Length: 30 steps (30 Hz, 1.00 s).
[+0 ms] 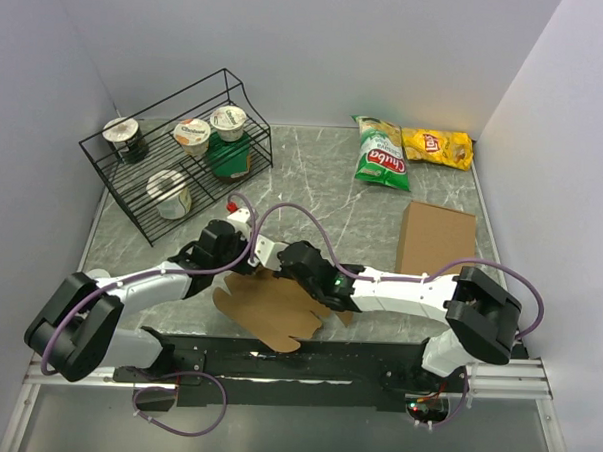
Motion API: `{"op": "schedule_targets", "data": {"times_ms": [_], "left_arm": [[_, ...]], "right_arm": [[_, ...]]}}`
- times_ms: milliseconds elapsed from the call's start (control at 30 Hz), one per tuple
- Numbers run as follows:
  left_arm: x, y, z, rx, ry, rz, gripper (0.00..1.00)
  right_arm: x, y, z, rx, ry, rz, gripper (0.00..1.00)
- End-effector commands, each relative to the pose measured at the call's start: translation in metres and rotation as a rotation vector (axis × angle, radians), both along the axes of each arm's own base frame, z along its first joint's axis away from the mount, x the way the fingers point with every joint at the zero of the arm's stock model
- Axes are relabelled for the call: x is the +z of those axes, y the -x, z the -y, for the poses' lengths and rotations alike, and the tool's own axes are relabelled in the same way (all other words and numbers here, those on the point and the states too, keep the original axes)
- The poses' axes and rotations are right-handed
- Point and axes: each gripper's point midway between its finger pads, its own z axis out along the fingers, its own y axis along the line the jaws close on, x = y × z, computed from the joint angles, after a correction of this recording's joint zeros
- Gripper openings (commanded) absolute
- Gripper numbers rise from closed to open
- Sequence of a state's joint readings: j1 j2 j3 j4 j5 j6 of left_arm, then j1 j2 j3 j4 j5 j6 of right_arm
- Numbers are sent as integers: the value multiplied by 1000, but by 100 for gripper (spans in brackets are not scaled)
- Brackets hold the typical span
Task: Fold the paper box
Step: Fold the paper box at the center of the board.
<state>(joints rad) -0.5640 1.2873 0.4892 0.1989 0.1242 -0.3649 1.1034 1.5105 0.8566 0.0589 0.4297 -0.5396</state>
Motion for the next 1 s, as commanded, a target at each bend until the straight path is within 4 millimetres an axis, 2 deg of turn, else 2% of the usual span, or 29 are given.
{"op": "schedule_targets", "data": {"times_ms": [0, 200, 300, 500, 633, 700, 733, 800, 967], "left_arm": [[29, -15, 16, -3, 106, 97, 23], [32, -15, 19, -8, 143, 114, 28], [35, -16, 20, -5, 160, 130, 27], [28, -17, 21, -10, 160, 129, 25], [21, -15, 21, 1, 160, 125, 16], [13, -19, 13, 59, 101, 121, 8], [12, -17, 13, 71, 69, 128, 6], [15, -26, 1, 155, -4, 169, 1], [16, -25, -15, 254, -133, 201, 1]], "right_arm": [[-7, 2, 0, -29, -8, -16, 0], [-10, 6, -4, -34, -10, -33, 0], [-12, 7, -4, -35, -6, -36, 0], [-11, 9, -5, -36, -3, -34, 0], [-8, 9, -4, -47, -14, -33, 0], [-8, 10, -2, -52, -11, -36, 0], [-9, 11, -2, -56, -9, -38, 0], [-10, 11, 0, -64, -3, -36, 0], [-11, 11, 3, -80, -1, -35, 0]]}}
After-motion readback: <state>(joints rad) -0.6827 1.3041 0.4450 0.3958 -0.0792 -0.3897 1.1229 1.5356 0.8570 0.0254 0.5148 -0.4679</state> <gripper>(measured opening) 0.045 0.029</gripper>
